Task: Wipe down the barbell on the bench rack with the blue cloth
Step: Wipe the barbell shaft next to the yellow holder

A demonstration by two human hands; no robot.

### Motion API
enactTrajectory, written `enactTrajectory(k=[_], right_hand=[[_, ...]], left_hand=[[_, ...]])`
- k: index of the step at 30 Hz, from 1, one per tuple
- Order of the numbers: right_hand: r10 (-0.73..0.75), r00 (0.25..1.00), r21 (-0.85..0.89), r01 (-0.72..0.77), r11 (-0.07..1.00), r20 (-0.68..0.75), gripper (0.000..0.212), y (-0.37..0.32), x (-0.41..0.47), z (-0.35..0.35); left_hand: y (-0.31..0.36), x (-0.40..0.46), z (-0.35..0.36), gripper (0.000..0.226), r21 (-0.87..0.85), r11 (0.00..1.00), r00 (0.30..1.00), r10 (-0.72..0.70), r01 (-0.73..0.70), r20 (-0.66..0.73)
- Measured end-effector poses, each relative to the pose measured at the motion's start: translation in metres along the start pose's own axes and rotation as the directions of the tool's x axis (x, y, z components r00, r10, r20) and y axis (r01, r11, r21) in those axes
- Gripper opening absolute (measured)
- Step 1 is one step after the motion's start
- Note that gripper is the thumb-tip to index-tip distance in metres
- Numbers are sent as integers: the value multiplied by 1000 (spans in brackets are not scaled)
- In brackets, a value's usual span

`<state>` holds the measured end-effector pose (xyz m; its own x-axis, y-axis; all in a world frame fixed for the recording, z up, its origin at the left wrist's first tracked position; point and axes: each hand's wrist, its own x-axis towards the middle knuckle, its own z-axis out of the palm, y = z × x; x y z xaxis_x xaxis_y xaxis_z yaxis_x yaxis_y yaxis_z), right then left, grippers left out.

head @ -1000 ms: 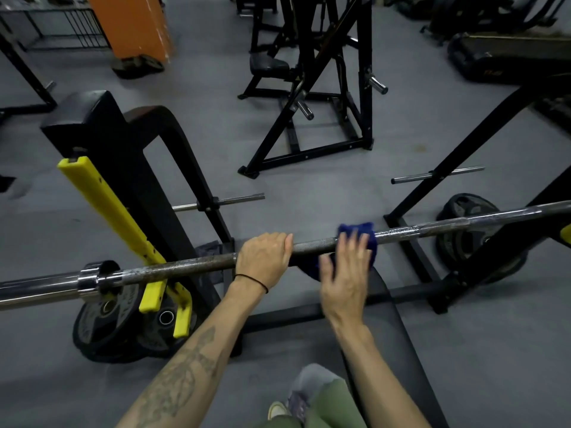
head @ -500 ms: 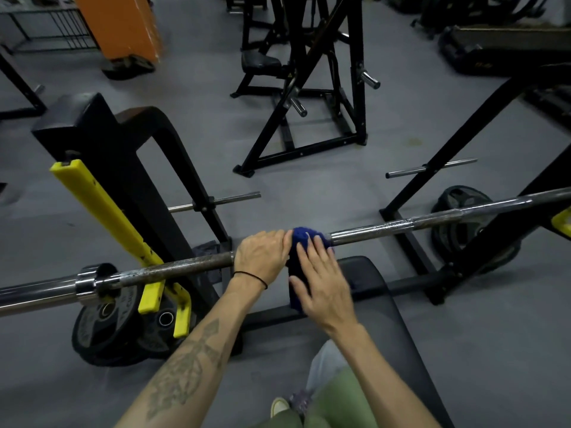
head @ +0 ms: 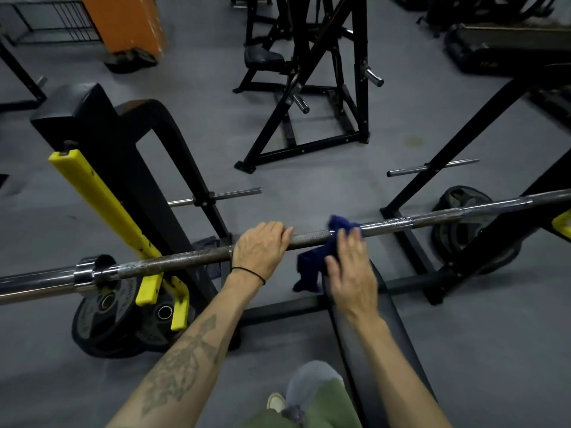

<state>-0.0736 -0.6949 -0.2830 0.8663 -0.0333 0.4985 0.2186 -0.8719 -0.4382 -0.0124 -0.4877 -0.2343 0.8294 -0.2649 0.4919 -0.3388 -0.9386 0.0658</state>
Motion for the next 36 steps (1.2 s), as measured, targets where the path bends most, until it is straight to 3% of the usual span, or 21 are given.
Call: enactTrajectory(k=[2,3,4,7,10,11,13,15,17,19,21,23,25,27,31,33,34,36], right_hand=[[227,973,95,-222,970,-42,70,-14,3,2],[257,966,143,-250,958,-30,73,-32,4,8],[221,975,174,-220,960,12,74,-50,0,14],[-105,977,154,76,985,187,72,-70,-16,23],[-273,945,-6,278,961,180,63,-28,-6,12],[-234,961,-32,241,970,147,63,-16,-3,7],[4,999,13,-4,1000,53,67,-11,1,1],[213,977,132,-214,968,20,73,-37,3,8],[151,985,206,-166,964,88,76,-67,1,16],[-70,978,166,37,985,196,73,-71,-3,15],[-210,956,59,202,978,204,69,-42,-2,7],[-136,983,-1,138,990,120,69,-10,4,-4],[144,989,63,-145,987,21,75,-2,9,-9],[261,965,154,-257,954,-4,79,-28,11,1],[-70,979,156,40,987,189,70,-54,-6,11],[-186,967,56,179,982,174,68,-22,-1,2],[-170,975,20,169,985,141,67,-6,3,-4],[37,998,55,-40,998,56,70,9,10,-11]], left_hand=[[1,0,0,35,-27,999,999,-16,17,30],[0,1,1,34,-49,999,999,-14,15,30],[-2,1,1,33,-71,997,1000,-3,4,16],[-6,-6,3,28,-103,990,995,91,-96,-48],[-9,-16,0,21,-131,979,987,150,-157,-62],[-7,-20,-1,20,-135,980,989,137,-144,-60],[0,-26,-1,26,-127,989,996,77,-81,-36],[10,-30,0,33,-100,995,1000,22,-23,-11],[15,-31,0,36,-67,998,1000,-1,0,-6],[17,-31,0,38,-76,997,999,-33,34,10],[17,-31,-3,38,-116,992,998,-50,54,35],[17,-28,-6,30,-153,986,998,-62,66,32],[19,-22,-6,30,-186,976,993,-107,115,49],[27,-19,-3,34,-200,967,986,-147,159,73],[39,-19,9,29,-143,981,990,-123,133,75],[37,-20,12,25,-177,977,993,-119,118,7],[35,-20,13,25,-192,976,994,-107,99,-29],[31,-19,15,32,-175,984,996,-56,43,-75]])
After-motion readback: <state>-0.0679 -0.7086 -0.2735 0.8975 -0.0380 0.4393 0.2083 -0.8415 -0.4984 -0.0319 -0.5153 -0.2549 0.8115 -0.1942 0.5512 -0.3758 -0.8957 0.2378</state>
